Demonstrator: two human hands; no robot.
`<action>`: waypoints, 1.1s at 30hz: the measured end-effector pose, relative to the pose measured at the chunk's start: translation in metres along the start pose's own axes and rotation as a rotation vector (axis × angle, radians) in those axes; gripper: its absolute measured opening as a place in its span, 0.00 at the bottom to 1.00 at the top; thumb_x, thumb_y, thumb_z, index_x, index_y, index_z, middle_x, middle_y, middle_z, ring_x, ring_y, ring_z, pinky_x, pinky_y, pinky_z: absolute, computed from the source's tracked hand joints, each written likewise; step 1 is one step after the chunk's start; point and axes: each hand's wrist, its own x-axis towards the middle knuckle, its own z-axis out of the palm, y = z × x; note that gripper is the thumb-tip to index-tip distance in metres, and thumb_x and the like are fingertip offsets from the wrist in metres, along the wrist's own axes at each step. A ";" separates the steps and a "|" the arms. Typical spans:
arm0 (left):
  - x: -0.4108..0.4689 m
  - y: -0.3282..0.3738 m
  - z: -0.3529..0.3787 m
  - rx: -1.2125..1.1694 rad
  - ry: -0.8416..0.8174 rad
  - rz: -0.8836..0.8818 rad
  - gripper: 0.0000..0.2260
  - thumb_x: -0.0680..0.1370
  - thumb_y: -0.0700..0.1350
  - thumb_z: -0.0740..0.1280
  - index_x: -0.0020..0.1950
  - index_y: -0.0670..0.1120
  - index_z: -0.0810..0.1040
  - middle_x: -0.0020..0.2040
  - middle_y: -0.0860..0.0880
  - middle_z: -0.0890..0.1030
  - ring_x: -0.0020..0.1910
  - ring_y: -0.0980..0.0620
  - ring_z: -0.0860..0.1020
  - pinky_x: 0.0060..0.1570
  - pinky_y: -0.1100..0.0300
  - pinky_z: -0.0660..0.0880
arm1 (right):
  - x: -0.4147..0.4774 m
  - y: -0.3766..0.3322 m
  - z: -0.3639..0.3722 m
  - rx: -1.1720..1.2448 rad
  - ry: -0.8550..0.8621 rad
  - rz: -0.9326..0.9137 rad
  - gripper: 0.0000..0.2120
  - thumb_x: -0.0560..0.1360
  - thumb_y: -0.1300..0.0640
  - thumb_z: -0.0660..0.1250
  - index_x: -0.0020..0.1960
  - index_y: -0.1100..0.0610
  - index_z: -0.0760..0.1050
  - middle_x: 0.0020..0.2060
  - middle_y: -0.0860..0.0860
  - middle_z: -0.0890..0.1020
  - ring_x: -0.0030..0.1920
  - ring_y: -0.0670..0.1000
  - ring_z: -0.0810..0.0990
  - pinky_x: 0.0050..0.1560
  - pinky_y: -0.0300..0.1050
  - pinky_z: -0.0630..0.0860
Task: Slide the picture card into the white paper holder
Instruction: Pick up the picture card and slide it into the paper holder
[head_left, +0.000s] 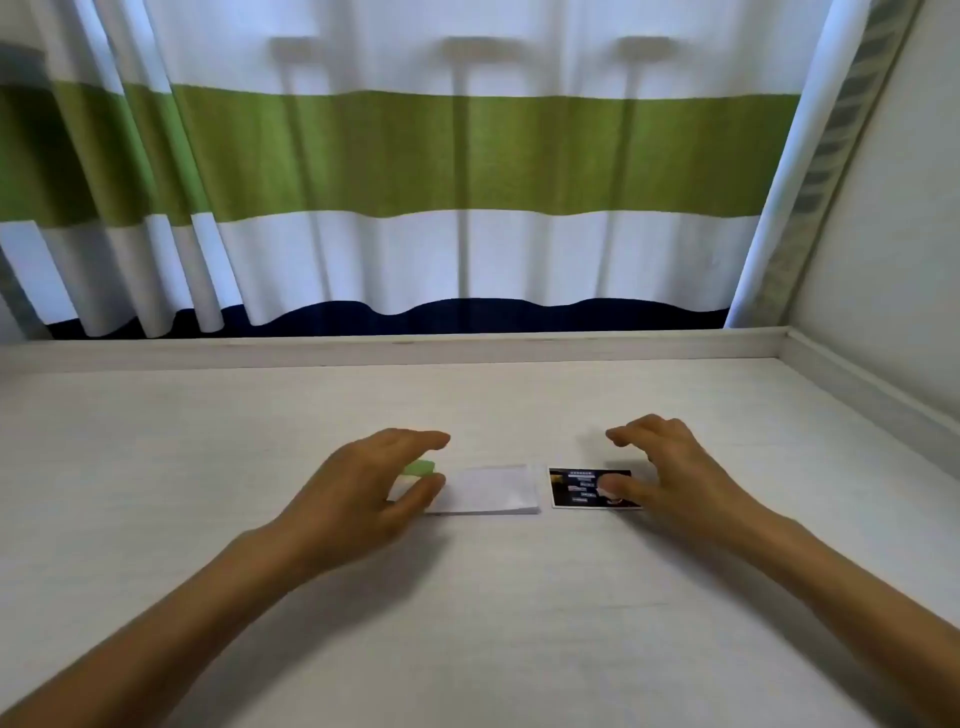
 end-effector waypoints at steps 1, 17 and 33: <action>0.001 -0.003 0.002 0.016 -0.015 -0.026 0.25 0.72 0.61 0.54 0.65 0.51 0.70 0.61 0.50 0.78 0.57 0.50 0.76 0.55 0.53 0.73 | 0.002 0.001 0.002 -0.015 -0.033 0.040 0.25 0.70 0.49 0.69 0.64 0.56 0.69 0.60 0.52 0.73 0.60 0.53 0.65 0.57 0.48 0.68; -0.006 -0.035 0.036 0.119 -0.271 0.002 0.38 0.70 0.71 0.35 0.72 0.52 0.59 0.75 0.52 0.57 0.72 0.57 0.51 0.70 0.53 0.48 | 0.007 0.017 0.004 -0.013 -0.103 0.089 0.25 0.63 0.45 0.74 0.56 0.53 0.76 0.52 0.49 0.73 0.55 0.53 0.69 0.52 0.44 0.66; -0.007 -0.036 0.040 0.056 -0.279 -0.001 0.32 0.71 0.70 0.36 0.69 0.62 0.60 0.74 0.50 0.58 0.72 0.55 0.52 0.69 0.51 0.48 | 0.008 0.013 0.004 0.211 0.022 0.176 0.12 0.64 0.54 0.76 0.43 0.54 0.76 0.38 0.48 0.78 0.39 0.50 0.74 0.36 0.41 0.69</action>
